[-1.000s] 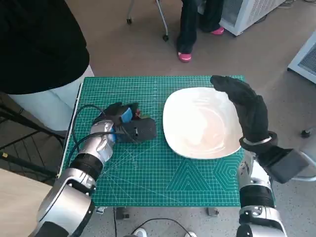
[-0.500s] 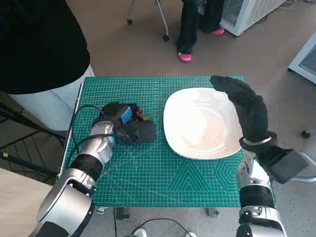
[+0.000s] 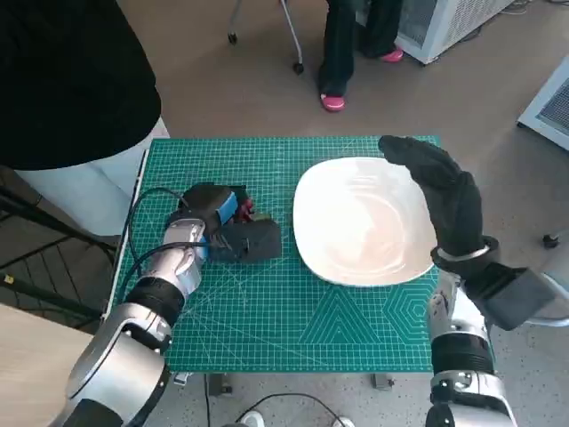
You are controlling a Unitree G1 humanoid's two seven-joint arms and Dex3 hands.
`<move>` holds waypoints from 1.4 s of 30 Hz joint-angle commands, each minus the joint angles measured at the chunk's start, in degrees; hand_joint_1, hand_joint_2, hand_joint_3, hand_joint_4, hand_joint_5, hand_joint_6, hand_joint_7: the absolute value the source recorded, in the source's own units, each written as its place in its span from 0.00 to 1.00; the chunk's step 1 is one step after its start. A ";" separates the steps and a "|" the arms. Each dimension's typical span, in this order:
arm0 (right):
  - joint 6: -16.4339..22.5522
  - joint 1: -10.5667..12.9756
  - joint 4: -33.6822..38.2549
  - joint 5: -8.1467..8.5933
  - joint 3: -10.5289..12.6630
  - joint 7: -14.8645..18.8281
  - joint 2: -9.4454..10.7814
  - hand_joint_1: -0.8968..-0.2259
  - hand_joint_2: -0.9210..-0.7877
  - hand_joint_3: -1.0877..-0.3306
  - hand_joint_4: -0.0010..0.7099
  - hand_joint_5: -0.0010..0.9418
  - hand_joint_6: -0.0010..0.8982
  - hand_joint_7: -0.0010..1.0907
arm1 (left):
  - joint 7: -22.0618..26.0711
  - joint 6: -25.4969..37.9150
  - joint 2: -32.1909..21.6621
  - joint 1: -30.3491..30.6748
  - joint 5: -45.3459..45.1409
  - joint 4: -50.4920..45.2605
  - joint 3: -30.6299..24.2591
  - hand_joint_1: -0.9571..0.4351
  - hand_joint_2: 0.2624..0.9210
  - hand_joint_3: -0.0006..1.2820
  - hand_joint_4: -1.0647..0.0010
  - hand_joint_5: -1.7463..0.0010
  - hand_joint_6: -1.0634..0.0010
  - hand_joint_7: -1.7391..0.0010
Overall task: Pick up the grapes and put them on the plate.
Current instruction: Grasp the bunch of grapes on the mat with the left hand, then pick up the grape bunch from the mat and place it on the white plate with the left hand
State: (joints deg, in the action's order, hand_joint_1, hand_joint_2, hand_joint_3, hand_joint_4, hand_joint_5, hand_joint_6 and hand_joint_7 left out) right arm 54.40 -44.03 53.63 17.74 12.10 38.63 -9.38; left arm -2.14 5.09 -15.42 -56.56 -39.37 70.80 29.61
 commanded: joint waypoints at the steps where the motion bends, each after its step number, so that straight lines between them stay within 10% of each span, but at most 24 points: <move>1: -0.74 0.28 0.51 -0.57 -0.32 0.15 -0.36 0.62 0.00 0.75 0.48 0.00 0.35 0.00 | 1.29 -0.13 -0.45 0.69 0.77 0.92 -0.37 0.69 1.00 0.09 0.46 0.28 0.42 0.30; 42: -1.02 -0.29 0.92 0.80 0.20 1.48 0.04 0.63 0.00 0.75 0.47 0.00 0.35 0.00 | 8.33 8.88 -5.87 1.76 0.07 -21.51 -0.98 0.69 1.00 0.09 0.39 0.27 0.47 0.33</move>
State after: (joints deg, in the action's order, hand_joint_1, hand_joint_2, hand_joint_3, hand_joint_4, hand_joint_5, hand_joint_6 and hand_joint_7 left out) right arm 54.16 -44.27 54.18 18.13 12.25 39.33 -9.27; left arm 4.77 12.60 -19.73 -55.98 -38.52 54.32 29.13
